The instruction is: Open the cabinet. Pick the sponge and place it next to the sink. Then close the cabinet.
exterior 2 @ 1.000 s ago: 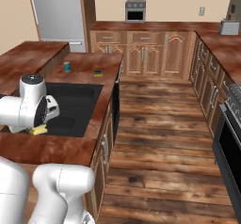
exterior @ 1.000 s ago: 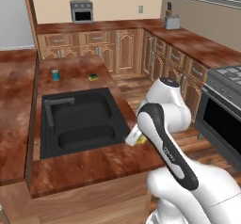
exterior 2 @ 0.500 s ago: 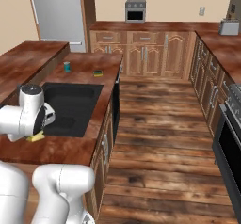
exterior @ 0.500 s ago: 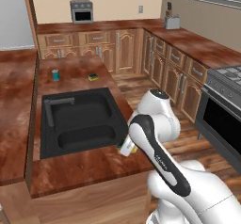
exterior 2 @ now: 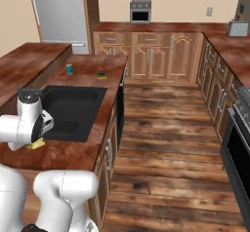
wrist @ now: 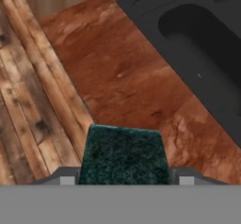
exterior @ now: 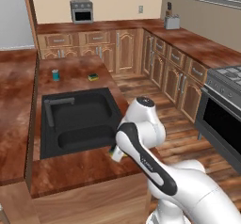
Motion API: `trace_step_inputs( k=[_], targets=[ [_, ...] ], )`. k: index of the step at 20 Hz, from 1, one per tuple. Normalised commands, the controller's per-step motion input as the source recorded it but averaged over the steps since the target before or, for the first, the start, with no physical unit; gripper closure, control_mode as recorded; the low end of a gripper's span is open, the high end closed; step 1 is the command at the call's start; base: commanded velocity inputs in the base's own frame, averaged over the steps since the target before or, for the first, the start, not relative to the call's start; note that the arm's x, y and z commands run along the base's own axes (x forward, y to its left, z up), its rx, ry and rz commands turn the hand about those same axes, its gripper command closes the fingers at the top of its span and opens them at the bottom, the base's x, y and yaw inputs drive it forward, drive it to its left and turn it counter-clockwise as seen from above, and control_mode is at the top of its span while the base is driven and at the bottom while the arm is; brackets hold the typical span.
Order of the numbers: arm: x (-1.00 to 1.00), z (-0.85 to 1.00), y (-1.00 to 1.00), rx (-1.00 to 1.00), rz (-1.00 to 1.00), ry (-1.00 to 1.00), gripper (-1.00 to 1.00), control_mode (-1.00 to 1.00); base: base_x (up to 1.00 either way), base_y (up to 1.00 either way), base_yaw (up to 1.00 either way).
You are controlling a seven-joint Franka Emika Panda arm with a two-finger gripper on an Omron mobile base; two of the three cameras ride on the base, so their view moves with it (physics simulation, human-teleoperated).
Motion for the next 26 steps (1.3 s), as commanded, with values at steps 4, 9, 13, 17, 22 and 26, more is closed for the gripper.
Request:
trace_step_inputs(
  k=[4, 9, 13, 17, 22, 26],
  targets=[
    [0.28, -0.27, 0.05, -0.06, 0.02, 0.0, 1.0, -1.0, 0.0, 0.0, 0.0],
    [0.23, -0.22, 0.1, -0.05, 0.0, 0.0, 1.0, -1.0, 0.0, 0.0, 0.0],
    [0.1, -0.18, 0.07, -0.02, 0.0, 0.0, 1.0, -1.0, 0.0, 0.0, 0.0],
    [0.13, -0.19, 0.02, 0.0, 0.0, 0.0, 1.0, -1.0, 0.0, 0.0, 0.0],
    [0.24, -0.34, 0.0, 0.0, 0.01, 0.0, 1.0, -1.0, 0.0, 0.0, 0.0],
    [0.25, -0.38, 0.0, 0.0, 0.02, 0.0, 1.0, -1.0, 0.0, 0.0, 0.0]
  ],
)
